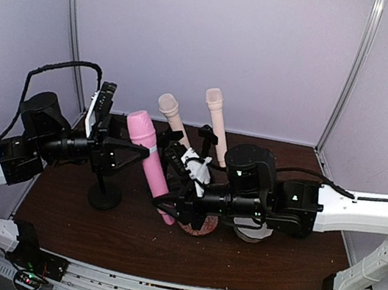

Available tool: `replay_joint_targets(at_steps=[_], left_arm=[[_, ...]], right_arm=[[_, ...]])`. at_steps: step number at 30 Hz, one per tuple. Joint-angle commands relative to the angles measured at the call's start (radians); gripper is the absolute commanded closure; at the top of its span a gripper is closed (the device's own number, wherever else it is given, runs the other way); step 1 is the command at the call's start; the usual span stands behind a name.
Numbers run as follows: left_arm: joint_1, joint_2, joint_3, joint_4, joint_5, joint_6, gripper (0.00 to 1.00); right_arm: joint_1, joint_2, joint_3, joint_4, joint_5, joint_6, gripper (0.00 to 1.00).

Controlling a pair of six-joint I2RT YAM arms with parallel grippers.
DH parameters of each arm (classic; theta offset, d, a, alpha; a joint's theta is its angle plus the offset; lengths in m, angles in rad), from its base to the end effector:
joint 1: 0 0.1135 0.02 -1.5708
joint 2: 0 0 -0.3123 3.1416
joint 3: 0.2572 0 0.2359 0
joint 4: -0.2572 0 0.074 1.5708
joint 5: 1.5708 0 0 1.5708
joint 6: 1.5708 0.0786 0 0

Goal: Attach the microphones to the stand

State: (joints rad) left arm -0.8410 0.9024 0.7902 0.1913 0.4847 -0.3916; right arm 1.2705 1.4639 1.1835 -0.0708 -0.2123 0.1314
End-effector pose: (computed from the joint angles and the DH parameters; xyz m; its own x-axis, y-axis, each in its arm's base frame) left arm 0.1080 -0.1757 0.4040 -0.3212 -0.1475 -0.9355 0.9159 0.2028 -0.3464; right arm 0.0919 0.3527 0.3667 -0.2309 -0.3127 -0.9214 -0.9704 0.1424 0.1949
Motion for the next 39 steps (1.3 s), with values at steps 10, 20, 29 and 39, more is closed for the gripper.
replay_joint_targets(at_steps=[10, 20, 29, 39], left_arm=[[-0.001, 0.065, 0.112, 0.052, 0.218, 0.036, 0.57], [0.000, -0.007, 0.195, -0.247, 0.138, 0.211, 0.98], [0.025, -0.169, 0.236, -0.542, -0.177, 0.344, 1.00], [0.040, -0.281, 0.281, -0.684, -0.608, 0.385, 1.00]], right_arm=[[0.003, 0.044, 0.081, -0.040, -0.157, -0.058, 0.84], [0.003, 0.040, 0.066, -0.027, -0.068, -0.084, 0.39], [-0.002, 0.163, 0.141, 0.027, 0.006, -0.154, 0.23], [-0.003, 0.449, 0.364, 0.240, 0.174, -0.035, 0.46]])
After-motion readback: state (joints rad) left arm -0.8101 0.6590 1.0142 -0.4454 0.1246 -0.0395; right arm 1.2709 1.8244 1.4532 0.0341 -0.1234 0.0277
